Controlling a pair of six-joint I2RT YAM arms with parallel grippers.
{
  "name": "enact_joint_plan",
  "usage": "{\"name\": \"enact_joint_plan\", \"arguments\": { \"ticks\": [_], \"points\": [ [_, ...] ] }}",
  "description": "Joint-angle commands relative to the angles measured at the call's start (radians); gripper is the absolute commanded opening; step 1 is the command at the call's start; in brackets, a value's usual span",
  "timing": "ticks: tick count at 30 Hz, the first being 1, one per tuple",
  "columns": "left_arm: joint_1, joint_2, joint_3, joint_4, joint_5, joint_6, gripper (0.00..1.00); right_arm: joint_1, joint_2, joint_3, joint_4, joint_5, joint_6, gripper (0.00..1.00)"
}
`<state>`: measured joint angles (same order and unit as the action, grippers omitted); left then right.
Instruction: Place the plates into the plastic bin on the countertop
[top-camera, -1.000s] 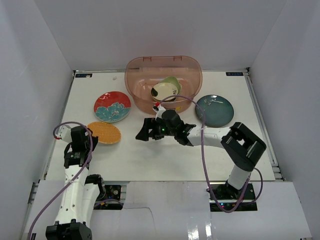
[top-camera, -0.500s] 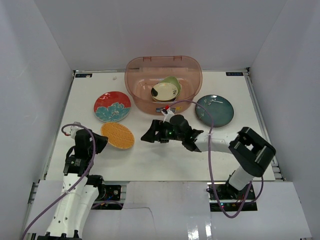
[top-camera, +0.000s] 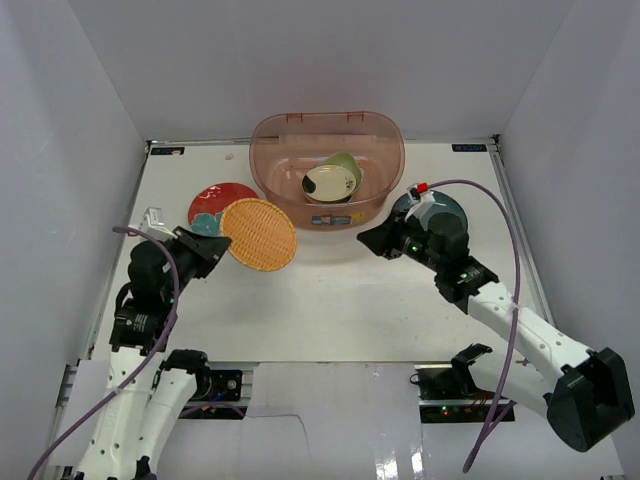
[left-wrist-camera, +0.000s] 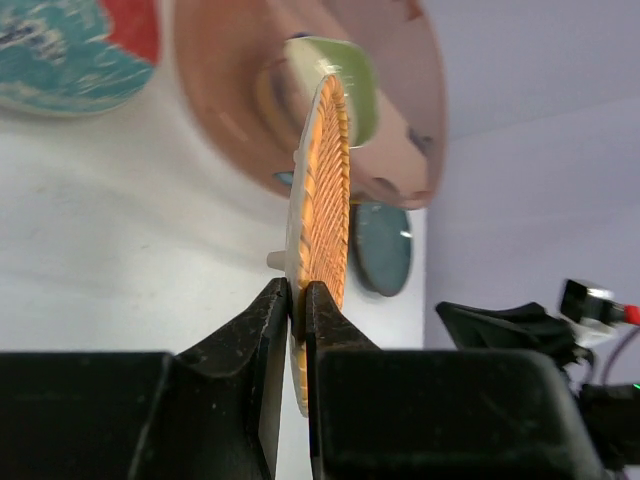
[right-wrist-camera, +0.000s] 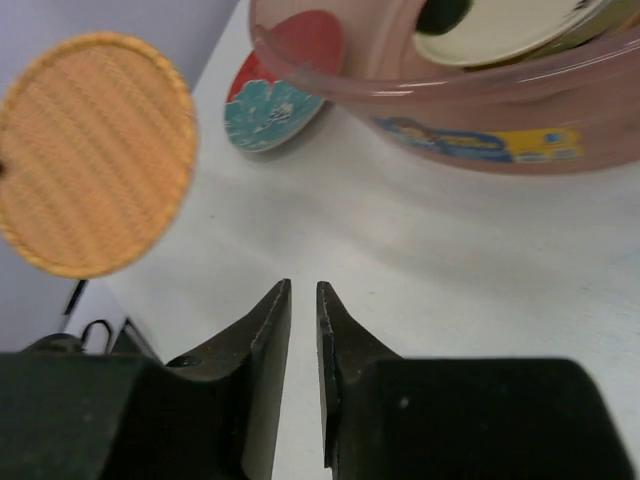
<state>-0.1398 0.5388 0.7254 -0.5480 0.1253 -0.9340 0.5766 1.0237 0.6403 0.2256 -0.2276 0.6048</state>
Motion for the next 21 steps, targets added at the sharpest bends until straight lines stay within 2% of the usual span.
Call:
{"name": "enact_joint_plan", "arguments": {
  "ticks": [1, 3, 6, 12, 16, 17, 21],
  "points": [
    [-0.009, 0.026, 0.115, 0.178, 0.127, -0.025, 0.0, -0.093, -0.072, -0.01, -0.16, -0.002, -0.112, 0.19],
    [-0.009, 0.052, 0.134, 0.247, 0.161, -0.061, 0.0, -0.115, -0.079, 0.013, -0.193, 0.002, -0.152, 0.17],
    [-0.009, 0.156, 0.127, 0.492, 0.246, -0.153, 0.0, -0.165, -0.062, 0.058, -0.21, 0.022, -0.175, 0.17],
    [-0.032, 0.516, 0.25, 0.806, 0.303, -0.223, 0.0, -0.244, -0.054, 0.065, -0.192, 0.01, -0.172, 0.16],
    [-0.075, 0.771, 0.382, 0.924, 0.286, -0.218, 0.0, -0.261, -0.051, 0.07, -0.186, 0.011, -0.184, 0.17],
    [-0.083, 0.871, 0.413, 0.934, 0.278, -0.21, 0.0, -0.262, -0.051, 0.068, -0.184, 0.017, -0.188, 0.17],
    [-0.106, 1.109, 0.567, 0.97, 0.28, -0.21, 0.0, -0.267, -0.042, 0.064, -0.181, 0.017, -0.189, 0.19]
  ]
}}
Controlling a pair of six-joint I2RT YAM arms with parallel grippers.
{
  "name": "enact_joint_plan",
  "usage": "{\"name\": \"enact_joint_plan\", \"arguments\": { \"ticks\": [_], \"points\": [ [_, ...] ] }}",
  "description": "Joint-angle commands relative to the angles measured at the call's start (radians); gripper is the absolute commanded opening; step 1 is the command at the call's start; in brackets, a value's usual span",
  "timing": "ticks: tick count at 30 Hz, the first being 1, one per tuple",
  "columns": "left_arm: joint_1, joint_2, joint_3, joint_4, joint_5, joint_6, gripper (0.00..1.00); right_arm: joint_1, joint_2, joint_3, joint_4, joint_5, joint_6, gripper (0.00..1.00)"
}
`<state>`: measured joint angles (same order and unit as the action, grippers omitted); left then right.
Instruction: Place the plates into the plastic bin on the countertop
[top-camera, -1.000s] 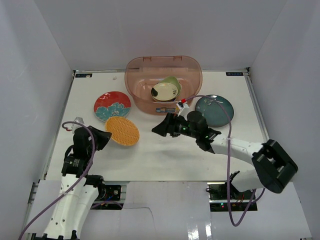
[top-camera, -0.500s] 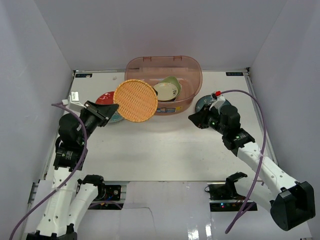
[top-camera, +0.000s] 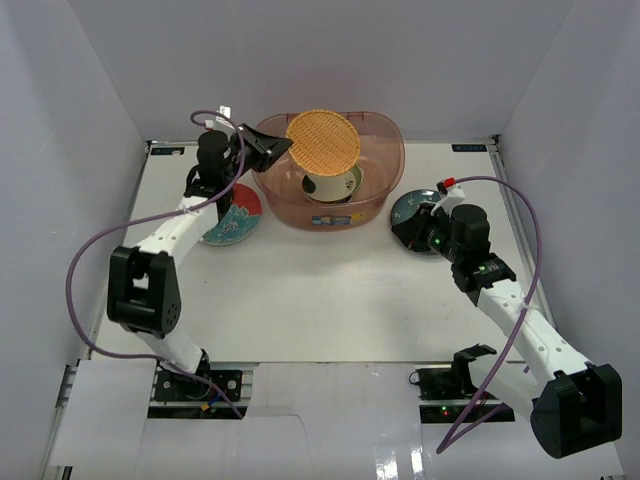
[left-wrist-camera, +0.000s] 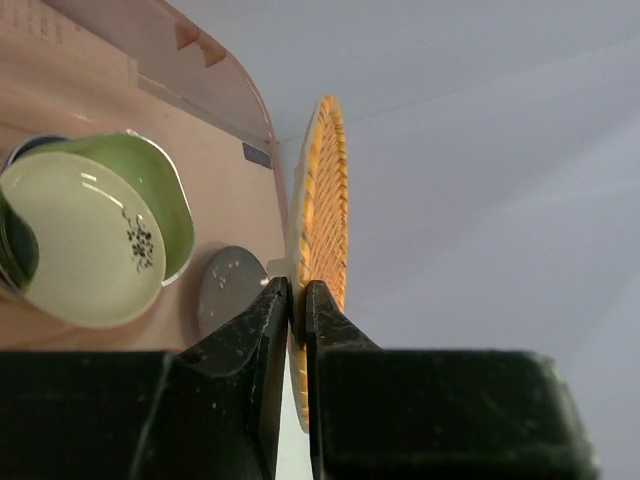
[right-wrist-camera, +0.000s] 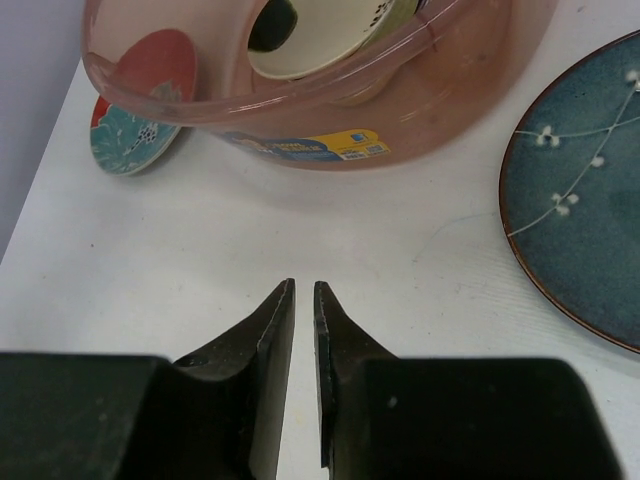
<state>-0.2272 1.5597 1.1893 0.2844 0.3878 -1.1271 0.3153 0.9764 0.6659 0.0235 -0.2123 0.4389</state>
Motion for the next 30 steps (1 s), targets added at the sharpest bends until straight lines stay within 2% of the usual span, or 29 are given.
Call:
{"name": "enact_joint_plan", "arguments": {
  "ticks": [1, 8, 10, 13, 16, 17, 18, 22, 25, 28, 29, 30],
  "points": [
    [-0.02, 0.132, 0.162, 0.133, 0.017, -0.02, 0.0, -0.007, 0.007, 0.037, 0.02, 0.01, -0.026, 0.2],
    [-0.029, 0.437, 0.344, 0.079, 0.06, -0.014, 0.0, -0.008, 0.011, 0.031, 0.021, 0.039, -0.035, 0.2],
    [-0.031, 0.535, 0.392, 0.052, 0.117, -0.011, 0.0, -0.008, 0.022, 0.034, 0.021, 0.039, -0.034, 0.21],
    [-0.031, 0.626, 0.47, -0.025, 0.155, -0.005, 0.0, -0.01, 0.036, 0.034, 0.023, 0.039, -0.032, 0.21],
    [-0.031, 0.623, 0.445, -0.036, 0.122, 0.013, 0.01, -0.01, 0.047, 0.04, 0.027, 0.051, -0.031, 0.21],
    [-0.031, 0.622, 0.44, -0.051, 0.115, 0.023, 0.06, -0.01, 0.048, 0.04, 0.03, 0.053, -0.031, 0.22],
    [-0.031, 0.622, 0.443, -0.063, 0.114, 0.029, 0.22, -0.01, 0.057, 0.043, 0.038, 0.056, -0.031, 0.23],
    [-0.029, 0.616, 0.451, -0.117, 0.112, 0.062, 0.57, -0.012, 0.074, 0.064, 0.044, 0.065, -0.031, 0.25],
    [-0.031, 0.597, 0.431, -0.114, 0.115, 0.072, 0.61, -0.012, 0.081, 0.066, 0.062, 0.054, -0.019, 0.27],
    [-0.031, 0.576, 0.417, -0.119, 0.111, 0.087, 0.71, -0.012, 0.088, 0.067, 0.076, 0.045, -0.011, 0.29],
    [-0.031, 0.57, 0.415, -0.125, 0.108, 0.09, 0.77, -0.012, 0.09, 0.067, 0.079, 0.042, -0.008, 0.3],
    [-0.031, 0.559, 0.417, -0.128, 0.106, 0.107, 0.78, -0.012, 0.093, 0.069, 0.084, 0.042, -0.006, 0.3]
  ]
}}
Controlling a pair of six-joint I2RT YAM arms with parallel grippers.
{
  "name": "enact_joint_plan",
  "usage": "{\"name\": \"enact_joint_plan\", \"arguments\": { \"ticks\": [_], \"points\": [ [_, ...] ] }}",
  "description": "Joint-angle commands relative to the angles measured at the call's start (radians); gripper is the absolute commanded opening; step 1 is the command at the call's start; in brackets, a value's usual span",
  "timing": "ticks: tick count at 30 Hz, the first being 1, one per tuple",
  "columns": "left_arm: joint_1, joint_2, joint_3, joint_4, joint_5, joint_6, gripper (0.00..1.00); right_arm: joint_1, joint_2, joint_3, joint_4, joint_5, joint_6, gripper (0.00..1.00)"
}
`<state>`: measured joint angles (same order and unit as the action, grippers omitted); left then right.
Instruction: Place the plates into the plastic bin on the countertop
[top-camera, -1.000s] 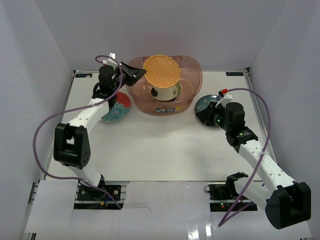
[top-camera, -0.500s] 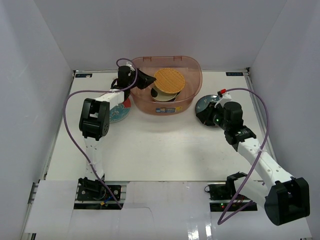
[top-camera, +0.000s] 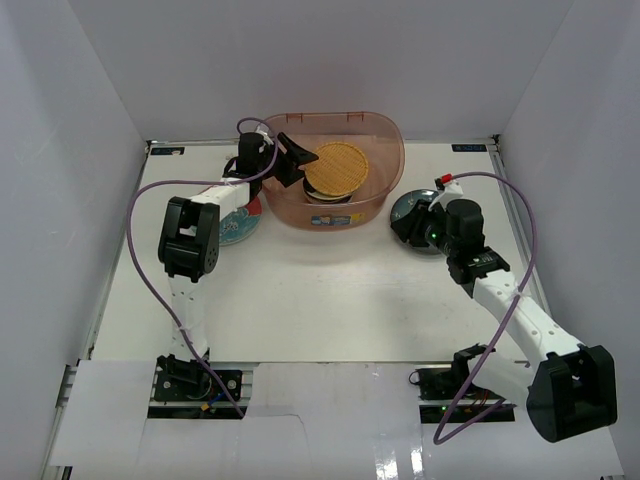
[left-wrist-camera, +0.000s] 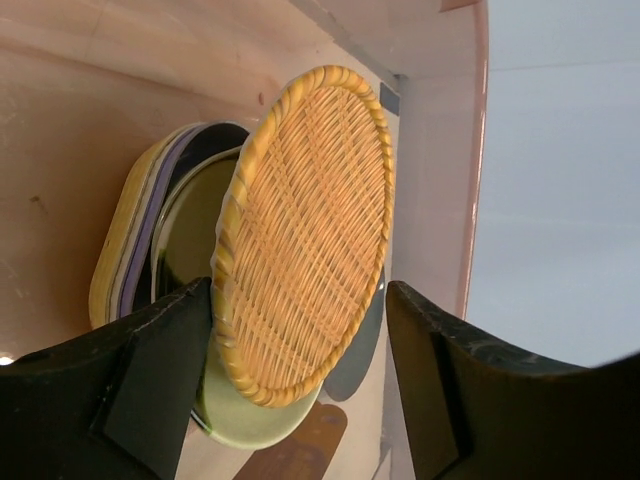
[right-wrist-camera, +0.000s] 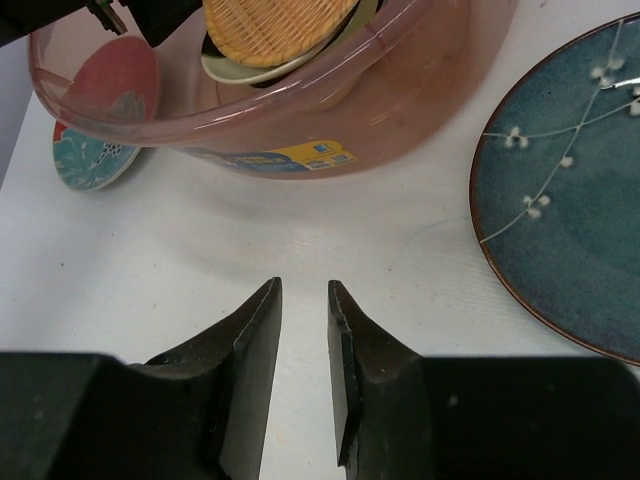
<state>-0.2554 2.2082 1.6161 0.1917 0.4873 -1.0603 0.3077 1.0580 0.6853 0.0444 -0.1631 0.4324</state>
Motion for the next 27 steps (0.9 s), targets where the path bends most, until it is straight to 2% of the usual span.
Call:
{"name": "enact_joint_plan", "arguments": {
  "ticks": [1, 7, 11, 14, 19, 27],
  "points": [
    [-0.002, -0.096, -0.007, -0.04, 0.005, 0.046, 0.8, -0.004, 0.016, 0.052, 0.067, -0.007, 0.002, 0.32],
    [-0.004, -0.165, -0.001, -0.089, -0.081, 0.17, 0.98, -0.001, 0.069, 0.122, 0.057, -0.02, -0.004, 0.38],
    [-0.004, -0.203, 0.034, -0.176, -0.187, 0.33, 0.98, -0.001, 0.069, 0.126, 0.063, 0.008, 0.0, 0.44],
    [-0.004, -0.211, 0.073, -0.186, -0.178, 0.423, 0.98, -0.002, 0.073, 0.12, 0.068, 0.01, 0.019, 0.48],
    [-0.002, -0.125, 0.22, -0.331, -0.081, 0.425, 0.98, -0.002, 0.063, 0.115, 0.069, -0.003, 0.035, 0.49],
    [-0.008, -0.058, 0.205, -0.414, -0.047, 0.388, 0.98, -0.002, 0.034, 0.12, 0.035, 0.045, 0.012, 0.52]
  ]
}}
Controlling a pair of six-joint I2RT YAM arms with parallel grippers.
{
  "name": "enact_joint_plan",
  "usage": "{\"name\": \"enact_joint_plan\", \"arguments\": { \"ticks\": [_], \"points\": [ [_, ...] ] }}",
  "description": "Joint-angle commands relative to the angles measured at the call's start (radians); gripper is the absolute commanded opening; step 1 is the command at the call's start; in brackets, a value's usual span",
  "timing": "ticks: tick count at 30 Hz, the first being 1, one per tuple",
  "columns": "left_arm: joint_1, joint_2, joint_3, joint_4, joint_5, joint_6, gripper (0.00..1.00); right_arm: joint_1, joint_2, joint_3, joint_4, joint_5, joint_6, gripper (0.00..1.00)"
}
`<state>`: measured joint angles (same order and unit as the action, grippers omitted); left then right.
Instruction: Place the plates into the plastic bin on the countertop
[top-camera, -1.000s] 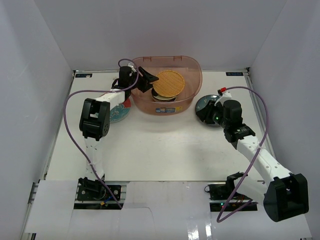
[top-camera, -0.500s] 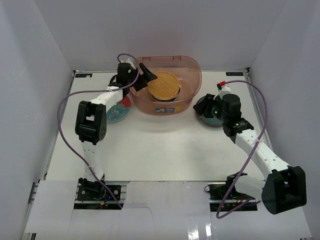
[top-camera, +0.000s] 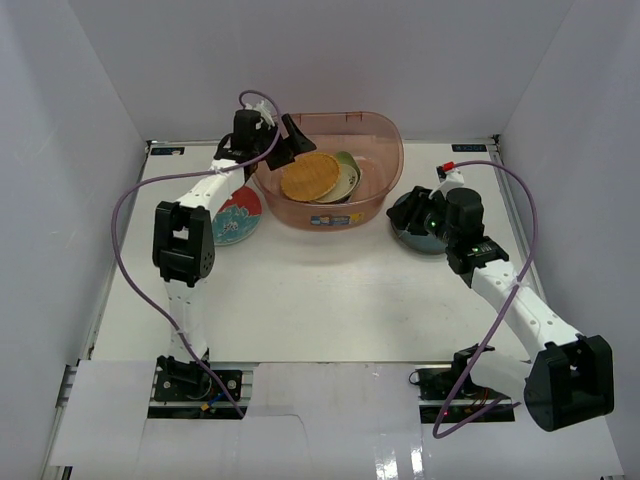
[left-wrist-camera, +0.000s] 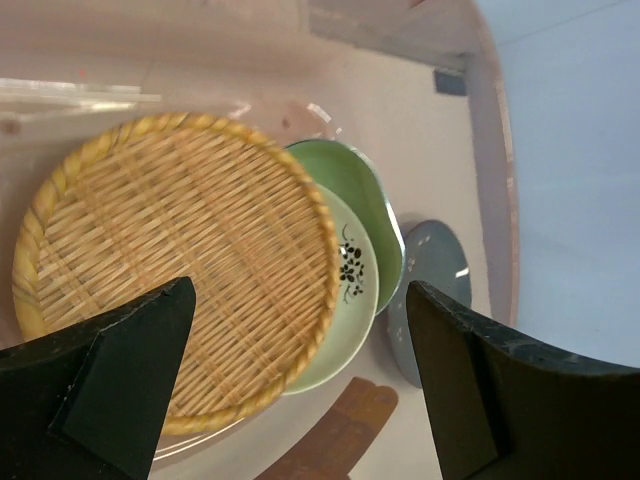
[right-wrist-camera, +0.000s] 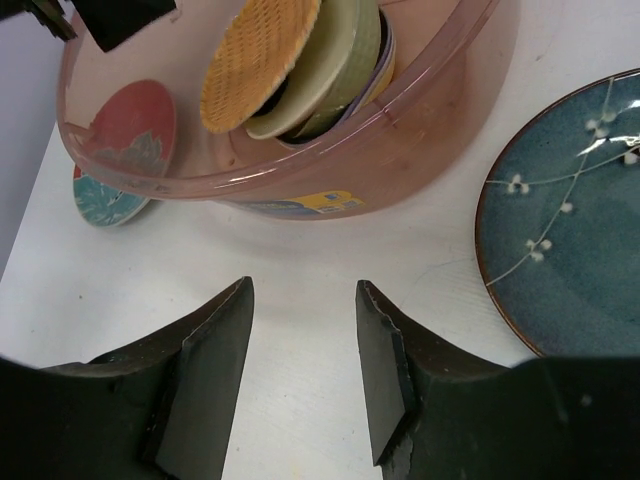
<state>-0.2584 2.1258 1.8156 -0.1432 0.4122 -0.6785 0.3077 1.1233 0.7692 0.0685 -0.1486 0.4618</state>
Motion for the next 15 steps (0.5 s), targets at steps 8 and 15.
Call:
{"name": "enact_joint_plan", "arguments": {
  "ticks": [8, 15],
  "points": [
    [-0.025, 0.042, 0.039, -0.102, 0.031, 0.014, 0.98, -0.002, -0.022, 0.038, 0.011, 0.038, -0.025, 0.52],
    [-0.077, -0.043, 0.1, -0.093, 0.04, 0.056, 0.98, -0.021, 0.007, 0.028, -0.018, 0.141, -0.046, 0.73]
  ]
}}
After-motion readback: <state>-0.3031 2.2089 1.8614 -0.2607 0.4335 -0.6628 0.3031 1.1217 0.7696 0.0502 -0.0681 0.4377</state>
